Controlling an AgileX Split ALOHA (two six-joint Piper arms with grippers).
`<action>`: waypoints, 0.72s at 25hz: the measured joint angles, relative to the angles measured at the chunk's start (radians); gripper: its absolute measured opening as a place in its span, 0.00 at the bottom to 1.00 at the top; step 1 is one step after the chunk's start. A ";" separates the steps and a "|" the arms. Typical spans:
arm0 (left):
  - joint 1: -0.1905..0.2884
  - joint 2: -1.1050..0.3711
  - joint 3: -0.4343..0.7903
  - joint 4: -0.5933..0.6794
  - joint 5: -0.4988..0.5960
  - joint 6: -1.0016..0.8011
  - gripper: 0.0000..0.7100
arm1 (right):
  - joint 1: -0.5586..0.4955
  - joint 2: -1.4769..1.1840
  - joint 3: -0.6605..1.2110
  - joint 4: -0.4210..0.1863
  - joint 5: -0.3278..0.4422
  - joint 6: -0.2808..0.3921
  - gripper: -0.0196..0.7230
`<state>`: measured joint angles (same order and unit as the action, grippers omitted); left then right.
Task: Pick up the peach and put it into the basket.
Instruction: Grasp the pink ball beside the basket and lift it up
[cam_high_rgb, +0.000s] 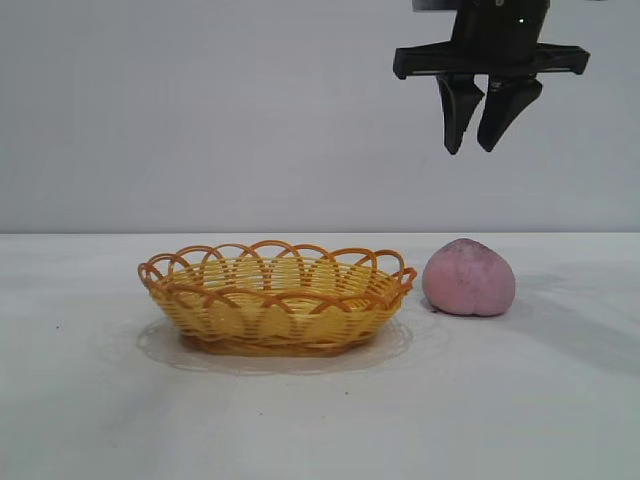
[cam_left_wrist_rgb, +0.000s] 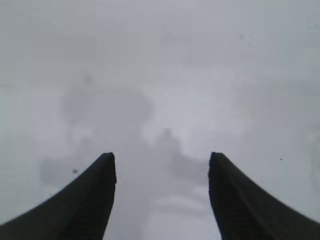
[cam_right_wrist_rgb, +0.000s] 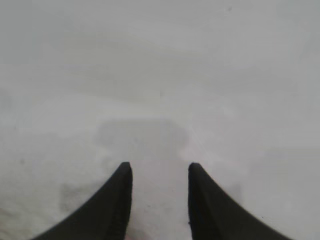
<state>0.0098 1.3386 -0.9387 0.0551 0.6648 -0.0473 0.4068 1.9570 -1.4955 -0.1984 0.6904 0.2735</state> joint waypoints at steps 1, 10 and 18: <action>0.000 -0.062 0.000 0.007 0.035 -0.007 0.51 | 0.000 0.000 0.000 0.000 0.002 0.000 0.31; 0.000 -0.545 0.170 0.003 0.250 -0.011 0.51 | 0.000 0.024 0.000 0.003 0.016 -0.002 0.31; 0.000 -0.995 0.438 -0.041 0.424 -0.014 0.51 | 0.000 0.040 0.000 0.004 0.050 -0.019 0.31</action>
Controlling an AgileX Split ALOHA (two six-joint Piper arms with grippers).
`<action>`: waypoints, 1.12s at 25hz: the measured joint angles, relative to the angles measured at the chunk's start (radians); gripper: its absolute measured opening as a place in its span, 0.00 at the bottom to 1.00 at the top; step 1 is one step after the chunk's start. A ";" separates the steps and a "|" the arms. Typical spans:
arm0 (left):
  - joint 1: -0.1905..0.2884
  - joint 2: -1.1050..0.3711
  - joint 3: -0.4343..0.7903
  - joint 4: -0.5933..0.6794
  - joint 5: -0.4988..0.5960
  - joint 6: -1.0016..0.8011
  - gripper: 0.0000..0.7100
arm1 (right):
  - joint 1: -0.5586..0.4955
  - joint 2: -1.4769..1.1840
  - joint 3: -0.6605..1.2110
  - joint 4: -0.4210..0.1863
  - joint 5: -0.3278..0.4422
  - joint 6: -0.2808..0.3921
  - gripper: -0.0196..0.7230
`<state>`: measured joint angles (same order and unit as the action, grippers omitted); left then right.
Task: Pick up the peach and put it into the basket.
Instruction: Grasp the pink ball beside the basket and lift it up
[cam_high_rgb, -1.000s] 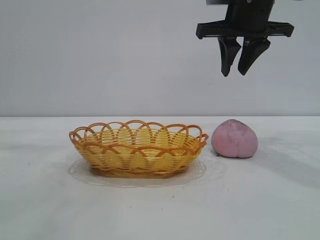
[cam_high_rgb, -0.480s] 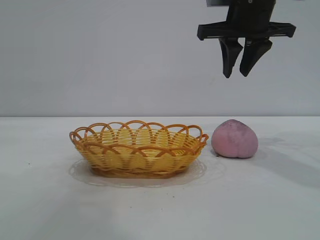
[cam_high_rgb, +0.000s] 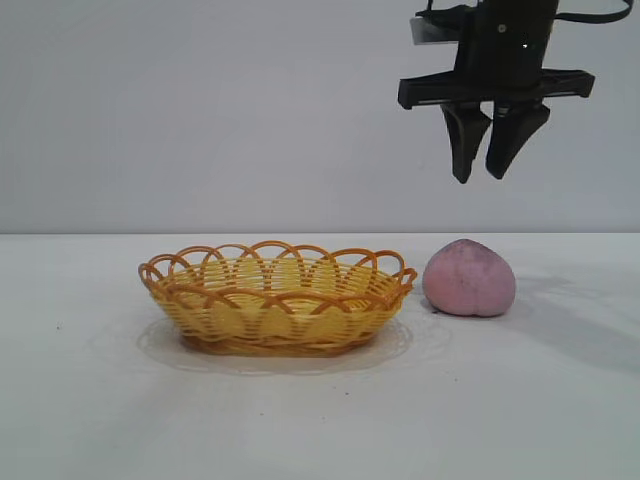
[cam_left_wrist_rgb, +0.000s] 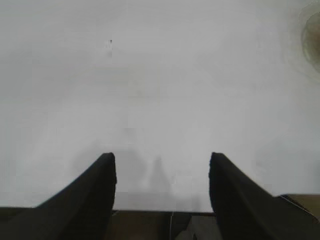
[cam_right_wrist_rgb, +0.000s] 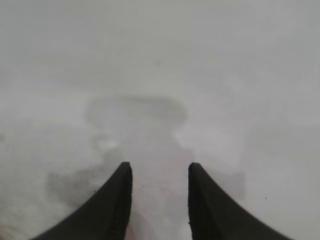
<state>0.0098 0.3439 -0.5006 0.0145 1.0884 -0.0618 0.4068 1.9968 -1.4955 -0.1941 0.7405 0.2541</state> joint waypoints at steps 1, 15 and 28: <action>0.000 -0.054 0.009 0.000 0.009 0.002 0.51 | 0.000 0.000 0.000 0.000 0.007 0.000 0.31; 0.000 -0.361 0.016 -0.084 0.030 0.108 0.51 | 0.002 0.038 0.000 0.086 0.145 -0.092 0.31; 0.000 -0.363 0.016 -0.085 0.030 0.110 0.51 | 0.002 0.168 -0.010 0.369 0.174 -0.365 0.10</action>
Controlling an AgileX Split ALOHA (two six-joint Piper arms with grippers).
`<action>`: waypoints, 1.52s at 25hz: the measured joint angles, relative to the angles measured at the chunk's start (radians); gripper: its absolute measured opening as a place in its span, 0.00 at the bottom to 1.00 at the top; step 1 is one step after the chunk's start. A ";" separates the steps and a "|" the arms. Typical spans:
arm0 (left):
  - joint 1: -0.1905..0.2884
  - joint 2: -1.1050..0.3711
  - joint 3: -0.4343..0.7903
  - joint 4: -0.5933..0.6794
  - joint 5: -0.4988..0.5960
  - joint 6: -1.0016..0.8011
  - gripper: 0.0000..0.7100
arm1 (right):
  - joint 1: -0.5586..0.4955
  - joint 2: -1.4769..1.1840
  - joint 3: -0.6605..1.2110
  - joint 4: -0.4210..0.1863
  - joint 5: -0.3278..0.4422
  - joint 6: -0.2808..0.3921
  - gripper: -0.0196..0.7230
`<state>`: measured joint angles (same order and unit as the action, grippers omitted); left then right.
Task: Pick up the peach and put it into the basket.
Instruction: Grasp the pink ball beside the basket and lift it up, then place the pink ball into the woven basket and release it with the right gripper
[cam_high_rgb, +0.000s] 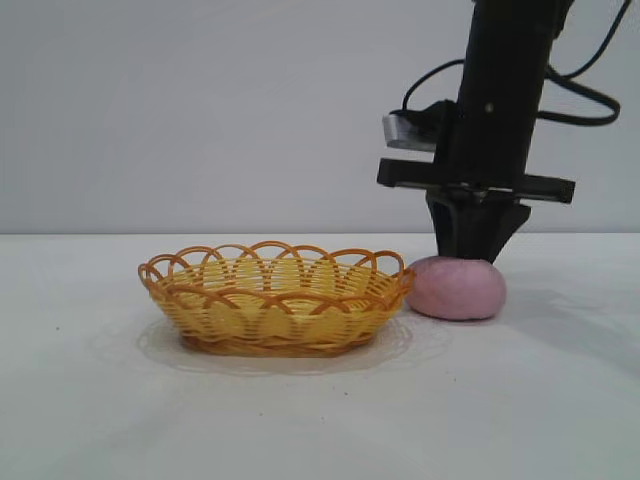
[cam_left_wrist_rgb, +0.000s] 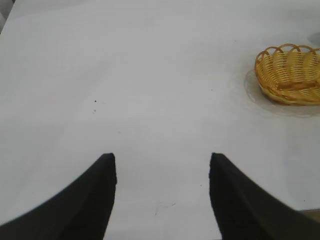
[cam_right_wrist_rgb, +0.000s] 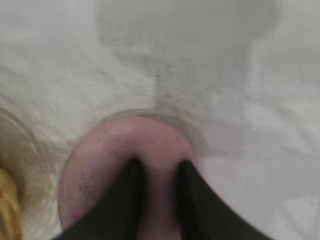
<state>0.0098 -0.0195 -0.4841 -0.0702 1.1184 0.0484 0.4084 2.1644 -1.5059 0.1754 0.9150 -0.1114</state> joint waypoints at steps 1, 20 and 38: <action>0.000 0.000 0.000 0.000 0.000 0.000 0.51 | 0.000 -0.010 0.000 0.000 -0.007 -0.004 0.03; 0.000 0.000 0.000 -0.004 0.000 0.000 0.51 | 0.189 -0.216 0.002 0.369 0.057 -0.277 0.03; 0.000 0.000 0.000 -0.012 0.000 0.000 0.51 | 0.228 -0.071 0.002 0.293 -0.024 -0.248 0.43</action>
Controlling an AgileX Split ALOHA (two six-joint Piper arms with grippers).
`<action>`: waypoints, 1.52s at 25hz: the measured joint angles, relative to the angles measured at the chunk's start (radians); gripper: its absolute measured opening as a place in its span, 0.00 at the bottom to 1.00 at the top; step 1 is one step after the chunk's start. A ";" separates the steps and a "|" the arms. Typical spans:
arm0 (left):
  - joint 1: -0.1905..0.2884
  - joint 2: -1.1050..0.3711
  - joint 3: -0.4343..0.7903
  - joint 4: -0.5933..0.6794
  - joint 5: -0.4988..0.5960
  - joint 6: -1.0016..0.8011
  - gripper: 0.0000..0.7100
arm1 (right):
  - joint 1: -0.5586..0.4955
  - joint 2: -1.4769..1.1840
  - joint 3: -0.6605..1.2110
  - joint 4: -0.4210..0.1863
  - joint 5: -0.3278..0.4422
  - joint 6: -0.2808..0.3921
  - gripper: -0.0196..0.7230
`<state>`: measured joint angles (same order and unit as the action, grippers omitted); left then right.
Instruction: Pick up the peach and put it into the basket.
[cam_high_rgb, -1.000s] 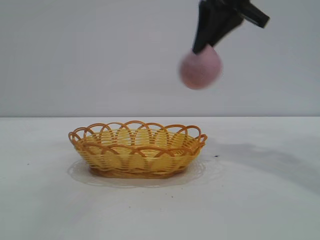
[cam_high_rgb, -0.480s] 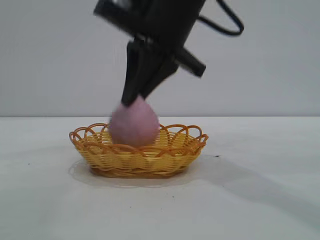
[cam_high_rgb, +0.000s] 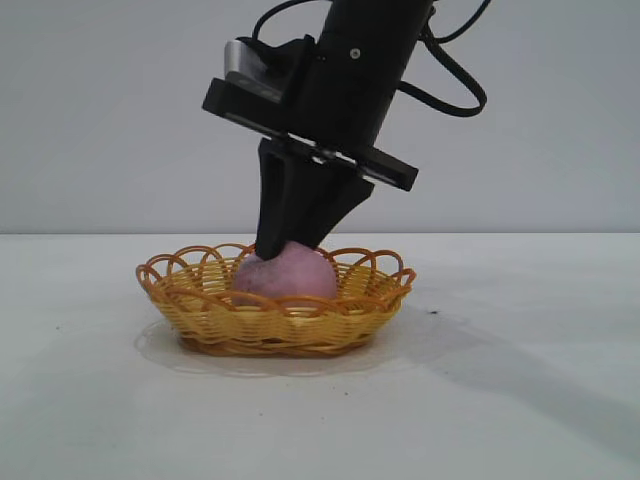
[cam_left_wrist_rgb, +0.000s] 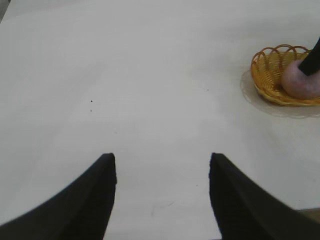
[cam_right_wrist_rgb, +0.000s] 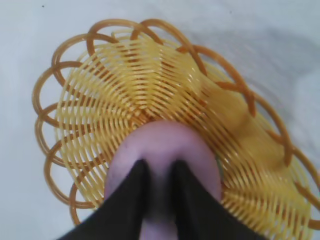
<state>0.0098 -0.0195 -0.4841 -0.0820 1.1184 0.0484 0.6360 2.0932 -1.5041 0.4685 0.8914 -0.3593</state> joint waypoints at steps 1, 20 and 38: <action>0.000 0.000 0.000 0.000 0.000 0.000 0.51 | 0.000 -0.014 0.000 -0.002 0.000 0.000 0.51; 0.000 0.000 0.000 -0.001 0.002 0.000 0.51 | -0.413 -0.247 0.161 -0.458 -0.012 0.438 0.68; 0.000 0.000 0.000 -0.001 0.002 0.000 0.51 | -0.562 -1.088 0.742 -0.500 -0.013 0.483 0.68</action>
<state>0.0098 -0.0195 -0.4841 -0.0827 1.1199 0.0484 0.0741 1.0054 -0.7626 -0.0310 0.8785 0.1240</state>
